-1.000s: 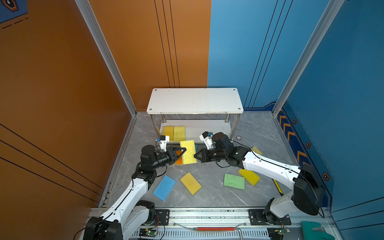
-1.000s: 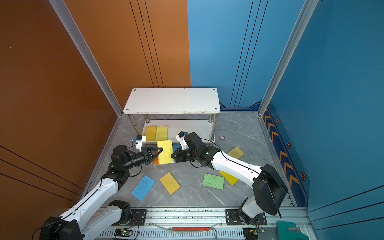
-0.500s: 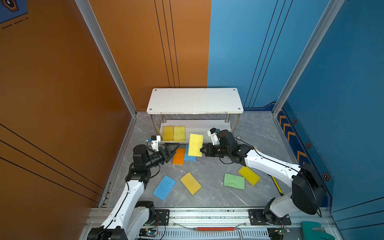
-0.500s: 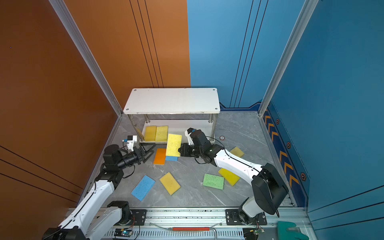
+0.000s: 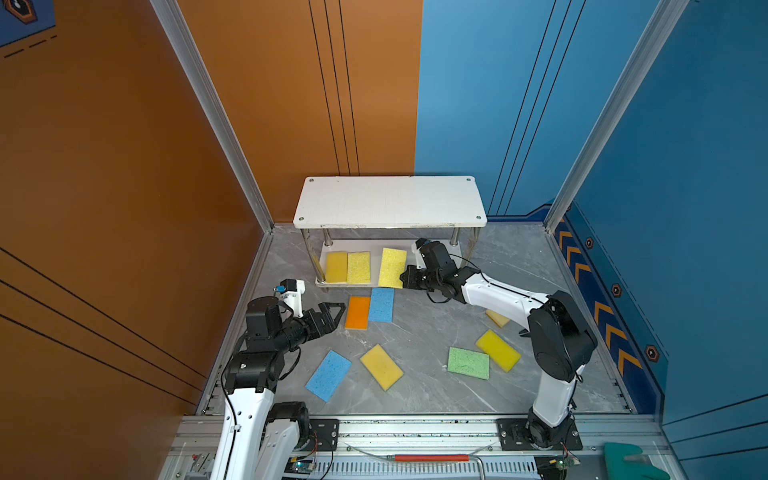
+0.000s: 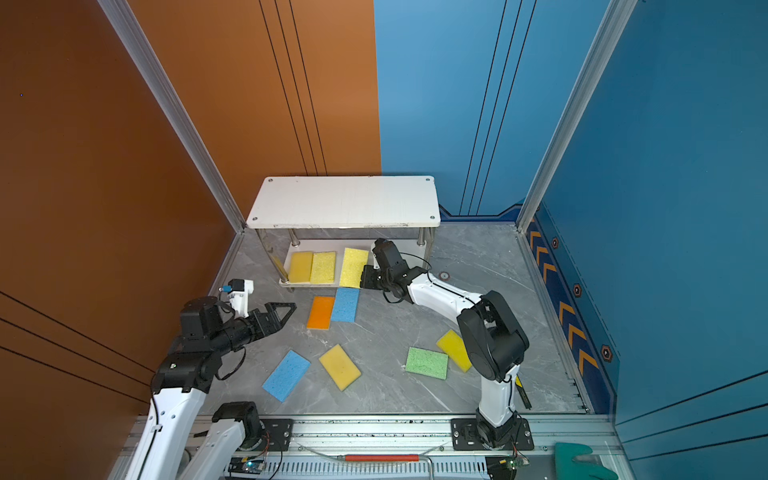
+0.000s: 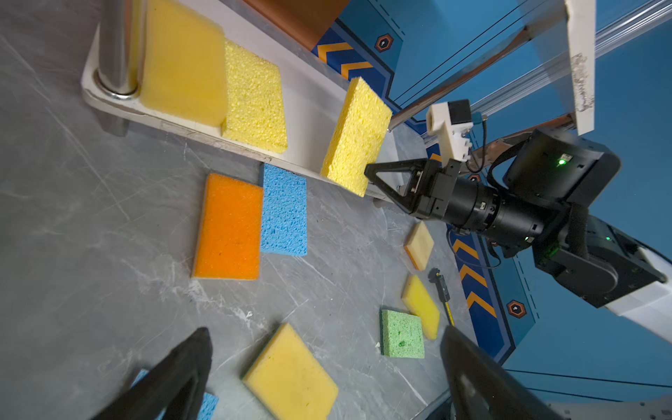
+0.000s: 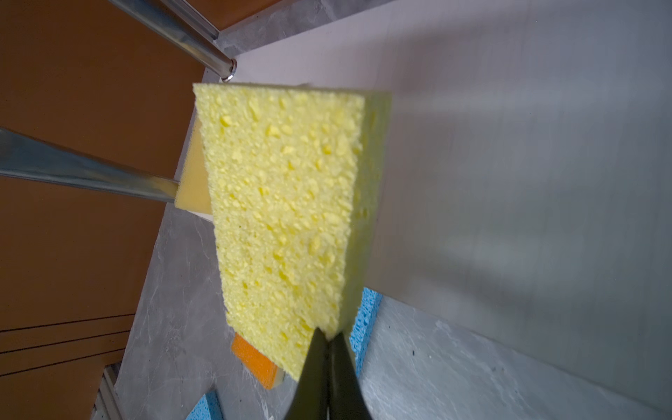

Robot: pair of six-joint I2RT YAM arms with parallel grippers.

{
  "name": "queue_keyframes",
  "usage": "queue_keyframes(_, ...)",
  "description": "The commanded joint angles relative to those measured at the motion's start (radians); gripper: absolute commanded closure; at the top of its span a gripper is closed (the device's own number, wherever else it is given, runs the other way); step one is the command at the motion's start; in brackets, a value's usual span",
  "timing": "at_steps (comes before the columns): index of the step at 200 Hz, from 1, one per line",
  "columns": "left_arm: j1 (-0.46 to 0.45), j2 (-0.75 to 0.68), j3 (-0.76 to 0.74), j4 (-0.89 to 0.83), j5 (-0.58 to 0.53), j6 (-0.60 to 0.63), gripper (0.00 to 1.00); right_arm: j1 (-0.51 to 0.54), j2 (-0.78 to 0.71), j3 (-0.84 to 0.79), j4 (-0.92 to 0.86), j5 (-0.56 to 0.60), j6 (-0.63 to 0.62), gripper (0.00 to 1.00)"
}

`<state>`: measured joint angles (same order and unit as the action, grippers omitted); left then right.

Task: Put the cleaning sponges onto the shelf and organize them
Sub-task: 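Carry the sponge to the lower shelf tier with the right gripper while the left withdraws, then lower the sponge onto the tier beside the other yellow sponges with the right gripper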

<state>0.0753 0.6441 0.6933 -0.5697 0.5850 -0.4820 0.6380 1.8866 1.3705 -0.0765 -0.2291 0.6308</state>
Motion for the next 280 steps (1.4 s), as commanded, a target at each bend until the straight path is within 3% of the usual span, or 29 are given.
queue_keyframes(1, 0.021, -0.009, 0.013, -0.078, -0.023, 0.072, 0.02, -0.015, 0.051, 0.081, -0.030, 0.033, -0.055, 1.00)
queue_keyframes(150, 0.066, 0.020, -0.006, -0.045, 0.027, 0.067, 0.02, -0.028, 0.301, 0.358, -0.176, -0.008, -0.071, 1.00)
queue_keyframes(280, 0.068, 0.028, -0.011, -0.041, 0.032, 0.065, 0.02, -0.019, 0.290, 0.368, -0.248, -0.013, -0.092, 1.00)
